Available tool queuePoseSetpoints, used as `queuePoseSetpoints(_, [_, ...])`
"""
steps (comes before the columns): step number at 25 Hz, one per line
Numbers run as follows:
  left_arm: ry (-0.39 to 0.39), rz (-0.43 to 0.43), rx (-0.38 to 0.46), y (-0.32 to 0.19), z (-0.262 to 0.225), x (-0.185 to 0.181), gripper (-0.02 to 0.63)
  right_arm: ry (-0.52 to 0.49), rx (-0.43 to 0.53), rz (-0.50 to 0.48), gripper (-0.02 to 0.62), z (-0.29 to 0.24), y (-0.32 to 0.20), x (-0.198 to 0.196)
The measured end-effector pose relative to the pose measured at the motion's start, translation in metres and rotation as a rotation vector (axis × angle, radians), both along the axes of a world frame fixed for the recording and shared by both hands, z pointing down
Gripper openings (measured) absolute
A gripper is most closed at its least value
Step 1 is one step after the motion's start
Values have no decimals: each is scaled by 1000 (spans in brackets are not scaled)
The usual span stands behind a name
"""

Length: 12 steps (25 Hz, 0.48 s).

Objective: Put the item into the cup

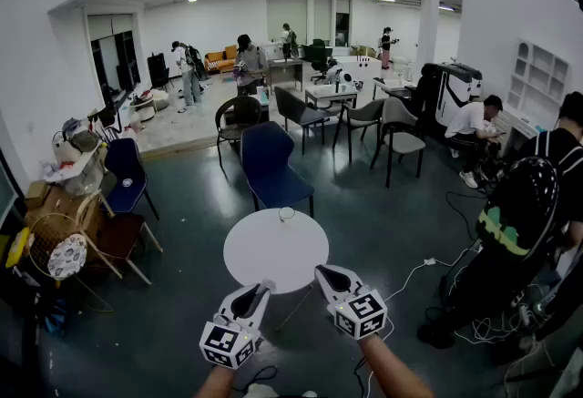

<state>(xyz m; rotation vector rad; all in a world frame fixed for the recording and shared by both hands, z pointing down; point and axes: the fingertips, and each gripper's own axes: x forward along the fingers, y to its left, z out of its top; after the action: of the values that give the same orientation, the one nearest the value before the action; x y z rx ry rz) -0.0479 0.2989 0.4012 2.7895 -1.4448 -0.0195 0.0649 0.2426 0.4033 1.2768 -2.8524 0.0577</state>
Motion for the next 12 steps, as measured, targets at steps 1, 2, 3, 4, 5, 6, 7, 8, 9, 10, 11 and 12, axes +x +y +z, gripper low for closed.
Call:
queuePoseSetpoints(1, [3,1,-2,0,-1,2,71,2,-1,4,17,1,0,3])
queuePoseSetpoints(2, [6,2,-3,0,-1,4,71,4,-2,8,17,1,0,6])
queuePoseSetpoints(3, [7,3,-4,0,-2,5,71,4,-3,12,17,2,0,8])
queuePoseSetpoints(4, [7,2,-4,0,-2,4,71,2,-3,14,17,2,0,9])
queuePoseSetpoints(5, [6,0,-5,-1,-2,3,71,-1,-1,15,17,2,0,9])
queuePoseSetpoints(6, [6,-3,-5,-1,-1,1,71,-4,2,15,17,2,0,9])
queuePoseSetpoints(7, [5,-6,-5,0,0,0,71,-7,6,13,17,2,1,8])
queuePoseSetpoints(8, [4,-9,-5,0,1,-1,71,-9,11,11,17,1,2,7])
queuePoseSetpoints(9, [3,-10,-5,1,1,-1,71,-10,16,7,17,1,3,7])
queuePoseSetpoints(10, [2,-10,-5,1,2,1,71,-10,20,4,17,0,4,7])
queuePoseSetpoints(11, [1,-8,-6,1,2,2,71,-9,23,1,17,-1,4,7])
queuePoseSetpoints(12, [2,-7,-9,1,2,3,71,-7,25,-1,17,-1,4,7])
